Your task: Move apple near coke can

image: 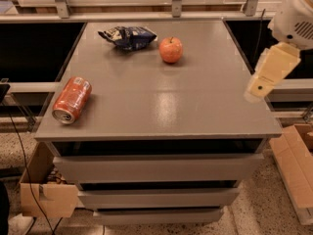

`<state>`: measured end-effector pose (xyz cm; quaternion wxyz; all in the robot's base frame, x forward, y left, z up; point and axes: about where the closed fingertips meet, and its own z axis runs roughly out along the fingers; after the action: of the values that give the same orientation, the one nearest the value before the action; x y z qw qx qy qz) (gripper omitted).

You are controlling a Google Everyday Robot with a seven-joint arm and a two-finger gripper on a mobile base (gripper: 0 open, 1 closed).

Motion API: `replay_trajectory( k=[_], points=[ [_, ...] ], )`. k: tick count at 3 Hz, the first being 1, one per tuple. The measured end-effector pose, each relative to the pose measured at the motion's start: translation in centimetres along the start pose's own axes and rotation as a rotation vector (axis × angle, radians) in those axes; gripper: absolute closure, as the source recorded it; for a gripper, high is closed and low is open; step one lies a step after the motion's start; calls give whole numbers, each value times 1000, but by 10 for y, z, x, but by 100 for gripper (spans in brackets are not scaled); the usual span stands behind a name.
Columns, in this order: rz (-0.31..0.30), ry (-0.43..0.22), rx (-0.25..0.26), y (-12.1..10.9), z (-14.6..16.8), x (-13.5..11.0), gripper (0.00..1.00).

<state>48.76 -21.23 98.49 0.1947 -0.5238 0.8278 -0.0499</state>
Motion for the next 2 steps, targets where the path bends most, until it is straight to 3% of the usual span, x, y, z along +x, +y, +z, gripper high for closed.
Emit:
replay_trajectory(
  k=[1, 2],
  points=[
    [134, -36, 23, -34, 25, -24, 0],
    [134, -36, 23, -34, 25, -24, 0]
  ],
)
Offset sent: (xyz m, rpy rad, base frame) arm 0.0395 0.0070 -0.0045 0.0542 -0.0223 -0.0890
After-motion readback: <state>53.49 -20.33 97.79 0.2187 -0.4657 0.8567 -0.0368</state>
